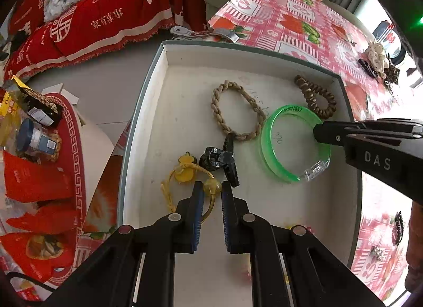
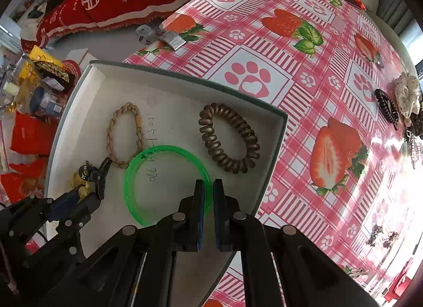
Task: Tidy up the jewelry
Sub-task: 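Open the left tool over the tray while the right tool releases the green bangle there, then move both open tools back over the table toward the hair clips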
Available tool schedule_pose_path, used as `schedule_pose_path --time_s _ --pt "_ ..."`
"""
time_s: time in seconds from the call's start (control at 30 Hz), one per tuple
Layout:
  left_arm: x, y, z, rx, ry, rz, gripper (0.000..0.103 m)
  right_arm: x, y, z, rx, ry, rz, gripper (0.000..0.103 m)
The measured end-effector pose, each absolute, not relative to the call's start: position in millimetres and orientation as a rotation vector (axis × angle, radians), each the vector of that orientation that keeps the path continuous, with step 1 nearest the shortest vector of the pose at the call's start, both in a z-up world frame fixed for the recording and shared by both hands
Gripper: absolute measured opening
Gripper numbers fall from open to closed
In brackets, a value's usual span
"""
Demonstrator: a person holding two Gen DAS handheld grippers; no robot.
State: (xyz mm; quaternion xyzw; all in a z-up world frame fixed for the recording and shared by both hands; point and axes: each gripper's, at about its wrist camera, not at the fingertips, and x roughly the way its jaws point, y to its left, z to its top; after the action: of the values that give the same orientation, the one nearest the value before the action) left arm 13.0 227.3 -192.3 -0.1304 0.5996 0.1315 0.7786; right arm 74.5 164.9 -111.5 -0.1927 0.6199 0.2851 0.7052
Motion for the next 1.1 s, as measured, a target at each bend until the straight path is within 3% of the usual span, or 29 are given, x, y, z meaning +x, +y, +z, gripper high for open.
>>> schedule_pose_path --time_s 0.3,0.43,0.8,0.83,0.87,0.9,1.1 --pt "6 220 -185 -0.243 1.298 0.301 0.02 75 158 -114 -0.377 1.405 0.643 0.009" --pt "4 218 -181 -0.241 1.293 0.285 0.02 76 151 -108 -0.339 1.401 0.65 0.028" --pt "7 207 -179 -0.207 1.313 0.272 0.022 71 112 -58 -0.196 1.339 0.651 0.028" --pt "7 207 -178 -0.206 1.313 0.272 0.034 69 107 -55 -0.187 1.336 0.648 0.028" --pt "7 207 -177 -0.207 1.31 0.277 0.084 66 103 -54 -0.182 1.335 0.646 0.028" --pt "5 208 -172 -0.209 1.285 0.306 0.103 64 96 -52 -0.175 1.333 0.64 0.028" --pt "7 209 -161 -0.201 1.271 0.328 0.103 57 60 -58 -0.122 1.357 0.564 0.03"
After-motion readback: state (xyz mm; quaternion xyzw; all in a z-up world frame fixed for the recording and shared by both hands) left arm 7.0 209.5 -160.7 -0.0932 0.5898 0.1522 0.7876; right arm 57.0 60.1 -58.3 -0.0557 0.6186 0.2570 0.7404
